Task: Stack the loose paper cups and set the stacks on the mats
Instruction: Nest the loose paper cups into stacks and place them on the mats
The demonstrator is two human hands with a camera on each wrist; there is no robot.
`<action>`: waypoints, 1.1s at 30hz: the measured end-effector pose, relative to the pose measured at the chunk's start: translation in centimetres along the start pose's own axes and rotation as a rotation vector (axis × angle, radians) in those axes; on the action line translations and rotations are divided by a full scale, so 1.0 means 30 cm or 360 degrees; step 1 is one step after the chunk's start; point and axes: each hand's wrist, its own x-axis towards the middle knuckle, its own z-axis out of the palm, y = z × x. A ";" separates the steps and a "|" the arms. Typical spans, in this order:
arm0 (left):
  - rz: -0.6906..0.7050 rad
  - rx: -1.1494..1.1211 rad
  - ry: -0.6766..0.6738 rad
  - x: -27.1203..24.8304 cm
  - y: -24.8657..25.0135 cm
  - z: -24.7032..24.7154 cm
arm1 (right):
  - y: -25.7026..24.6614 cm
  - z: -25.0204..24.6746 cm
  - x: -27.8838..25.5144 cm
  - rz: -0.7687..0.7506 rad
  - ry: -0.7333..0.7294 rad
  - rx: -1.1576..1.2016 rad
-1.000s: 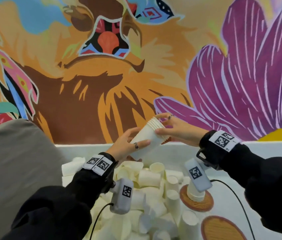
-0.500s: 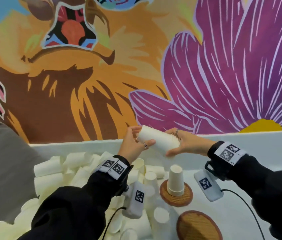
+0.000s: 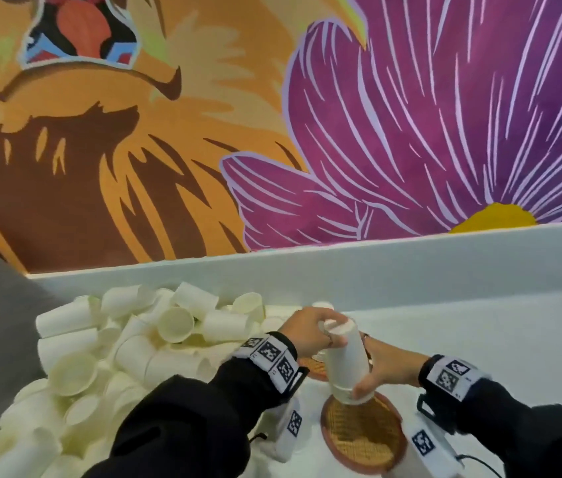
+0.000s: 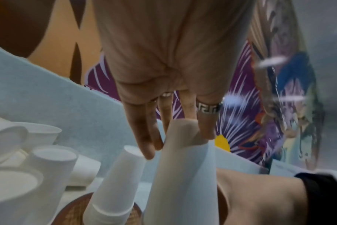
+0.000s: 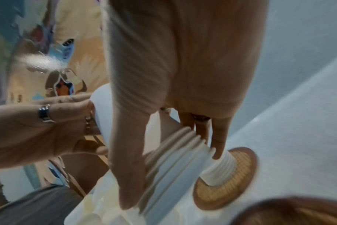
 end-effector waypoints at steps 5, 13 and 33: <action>0.0067 0.0445 -0.0287 0.006 -0.031 0.118 | 0.139 0.060 -0.023 0.0148 0.0031 0.0050; 0.0004 0.0644 -0.0525 -0.012 -0.023 0.166 | 0.234 0.130 -0.012 0.0274 0.0097 -0.0027; -0.0131 0.0379 -0.0265 -0.155 0.005 -0.115 | -0.045 -0.153 -0.079 0.0137 0.0386 -0.0001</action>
